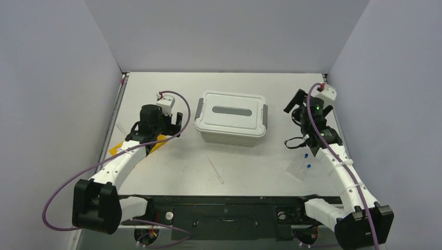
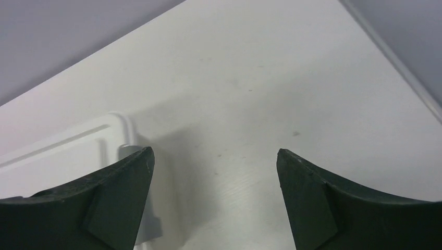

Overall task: Organize the chemistry lab equipment
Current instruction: Move the storage box to the center of the board, then reset both arms

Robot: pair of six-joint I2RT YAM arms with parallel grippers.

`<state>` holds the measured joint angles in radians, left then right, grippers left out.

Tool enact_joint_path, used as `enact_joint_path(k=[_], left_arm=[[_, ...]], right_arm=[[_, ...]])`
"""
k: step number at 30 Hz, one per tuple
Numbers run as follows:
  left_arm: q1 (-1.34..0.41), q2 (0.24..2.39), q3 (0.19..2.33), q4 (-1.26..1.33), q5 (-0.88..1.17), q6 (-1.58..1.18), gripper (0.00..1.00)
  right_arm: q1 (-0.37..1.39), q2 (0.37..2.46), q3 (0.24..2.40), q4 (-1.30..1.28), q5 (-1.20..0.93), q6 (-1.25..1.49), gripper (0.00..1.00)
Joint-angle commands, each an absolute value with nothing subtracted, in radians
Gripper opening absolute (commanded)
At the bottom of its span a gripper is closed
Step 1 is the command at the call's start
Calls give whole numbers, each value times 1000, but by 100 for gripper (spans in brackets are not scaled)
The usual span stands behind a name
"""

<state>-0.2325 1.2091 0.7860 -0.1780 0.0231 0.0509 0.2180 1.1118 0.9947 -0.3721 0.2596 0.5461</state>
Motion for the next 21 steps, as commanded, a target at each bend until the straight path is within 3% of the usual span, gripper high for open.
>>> enact_joint_path(k=[1, 5, 21], left_arm=[[-159, 1268, 728, 109, 26, -24, 96], [-134, 1344, 650, 259, 10, -12, 97], [-70, 1395, 441, 708, -29, -6, 97]], right_arm=[[156, 1008, 753, -128, 517, 501, 83], [106, 954, 617, 71, 527, 466, 84], [77, 1087, 478, 394, 614, 315, 85]])
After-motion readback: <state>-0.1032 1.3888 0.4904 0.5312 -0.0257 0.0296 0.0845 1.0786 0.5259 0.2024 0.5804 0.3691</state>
